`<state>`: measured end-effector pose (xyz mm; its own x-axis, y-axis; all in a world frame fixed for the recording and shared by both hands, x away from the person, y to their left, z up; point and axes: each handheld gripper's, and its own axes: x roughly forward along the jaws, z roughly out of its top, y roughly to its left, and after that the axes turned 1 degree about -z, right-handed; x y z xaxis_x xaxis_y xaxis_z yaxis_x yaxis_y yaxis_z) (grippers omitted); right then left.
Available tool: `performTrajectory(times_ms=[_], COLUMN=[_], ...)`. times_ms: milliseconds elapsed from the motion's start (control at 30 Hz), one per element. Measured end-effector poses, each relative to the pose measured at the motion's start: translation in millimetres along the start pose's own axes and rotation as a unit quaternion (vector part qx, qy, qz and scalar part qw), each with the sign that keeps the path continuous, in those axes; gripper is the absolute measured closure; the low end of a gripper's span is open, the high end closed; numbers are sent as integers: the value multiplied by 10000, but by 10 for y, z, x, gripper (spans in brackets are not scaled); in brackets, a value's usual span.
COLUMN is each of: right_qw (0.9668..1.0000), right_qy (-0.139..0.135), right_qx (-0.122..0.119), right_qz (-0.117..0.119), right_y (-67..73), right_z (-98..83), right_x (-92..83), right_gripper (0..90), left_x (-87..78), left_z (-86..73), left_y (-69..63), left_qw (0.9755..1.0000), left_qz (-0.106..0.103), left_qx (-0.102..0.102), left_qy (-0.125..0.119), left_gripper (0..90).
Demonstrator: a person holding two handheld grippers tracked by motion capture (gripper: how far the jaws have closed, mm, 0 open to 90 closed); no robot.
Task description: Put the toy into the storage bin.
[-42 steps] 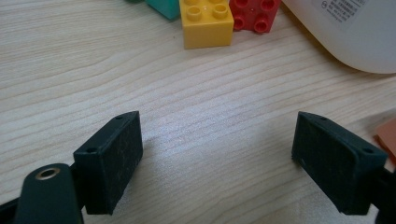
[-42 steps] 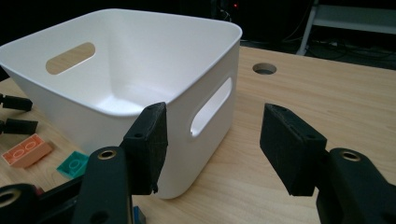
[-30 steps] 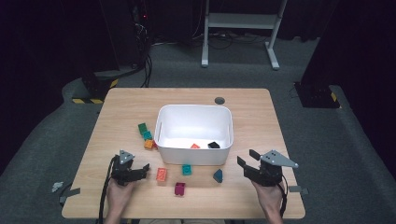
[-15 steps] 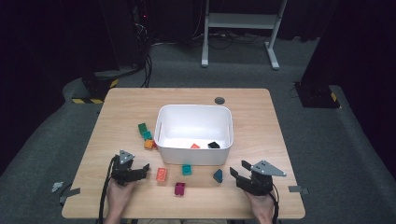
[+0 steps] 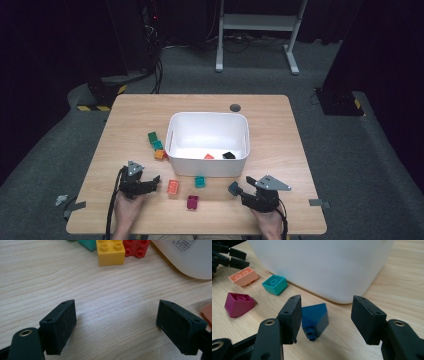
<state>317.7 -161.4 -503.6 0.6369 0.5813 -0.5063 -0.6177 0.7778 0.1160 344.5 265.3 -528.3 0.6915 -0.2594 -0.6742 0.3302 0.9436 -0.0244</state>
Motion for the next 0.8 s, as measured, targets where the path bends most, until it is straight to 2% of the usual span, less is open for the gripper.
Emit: performTrajectory(times_ms=[267, 467, 800], right_qw=[9995, 9989, 9975], right_qy=[270, 395, 622], right_qx=[-136, -202, -334], right_qz=[135, 130, 36], right_y=[102, 110, 134], right_z=[-22, -30, -22], right_x=[175, 268, 312], right_gripper=[422, 435, 527], left_x=[0, 0, 0], left_z=[0, 0, 0], left_y=[0, 0, 0], left_qw=[10000, 10000, 10000], left_qz=[0, 0, 0], left_qx=[2, -1, -2], left_qy=[1, -2, -1], left_gripper=[165, 165, 165])
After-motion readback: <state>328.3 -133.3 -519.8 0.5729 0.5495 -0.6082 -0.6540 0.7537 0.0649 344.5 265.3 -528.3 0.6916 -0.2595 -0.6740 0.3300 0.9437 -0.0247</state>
